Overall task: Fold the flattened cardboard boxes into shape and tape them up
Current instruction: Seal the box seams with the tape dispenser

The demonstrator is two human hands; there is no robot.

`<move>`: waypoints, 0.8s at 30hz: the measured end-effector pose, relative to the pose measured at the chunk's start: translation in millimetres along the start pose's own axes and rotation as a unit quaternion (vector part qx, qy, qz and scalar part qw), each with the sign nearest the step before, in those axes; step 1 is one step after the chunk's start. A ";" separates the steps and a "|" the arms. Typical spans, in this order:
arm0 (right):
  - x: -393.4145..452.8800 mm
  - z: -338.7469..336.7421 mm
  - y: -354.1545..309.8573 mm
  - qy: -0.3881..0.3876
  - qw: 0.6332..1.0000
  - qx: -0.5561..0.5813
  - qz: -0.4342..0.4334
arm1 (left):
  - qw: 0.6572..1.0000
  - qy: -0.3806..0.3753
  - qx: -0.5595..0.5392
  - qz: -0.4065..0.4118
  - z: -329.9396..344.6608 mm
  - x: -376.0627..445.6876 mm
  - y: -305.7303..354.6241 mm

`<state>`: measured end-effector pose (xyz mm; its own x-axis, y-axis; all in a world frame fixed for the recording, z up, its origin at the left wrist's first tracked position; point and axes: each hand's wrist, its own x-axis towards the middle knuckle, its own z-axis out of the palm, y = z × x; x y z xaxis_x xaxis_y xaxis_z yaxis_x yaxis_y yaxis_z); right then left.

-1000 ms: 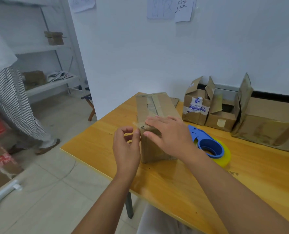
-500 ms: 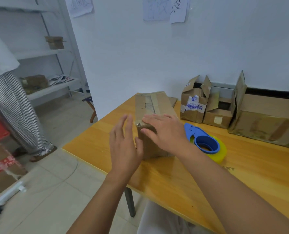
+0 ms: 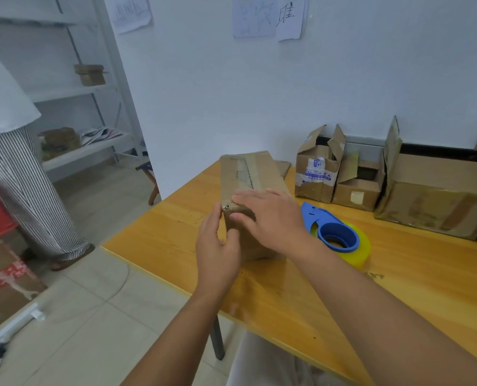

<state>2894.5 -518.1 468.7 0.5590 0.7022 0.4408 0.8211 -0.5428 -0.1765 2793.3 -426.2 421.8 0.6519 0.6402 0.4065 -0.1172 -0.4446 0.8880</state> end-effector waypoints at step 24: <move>-28.1 -19.3 54.0 0.076 0.991 0.100 0.039 | 0.940 -0.023 0.217 0.264 -3.8 49.8 5.7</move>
<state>2920.9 -576.0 463.8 0.6109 0.5762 0.5430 0.7907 -0.4796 -0.3805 2822.3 -394.4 448.0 0.6220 0.2360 0.7466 -0.1223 -0.9125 0.3903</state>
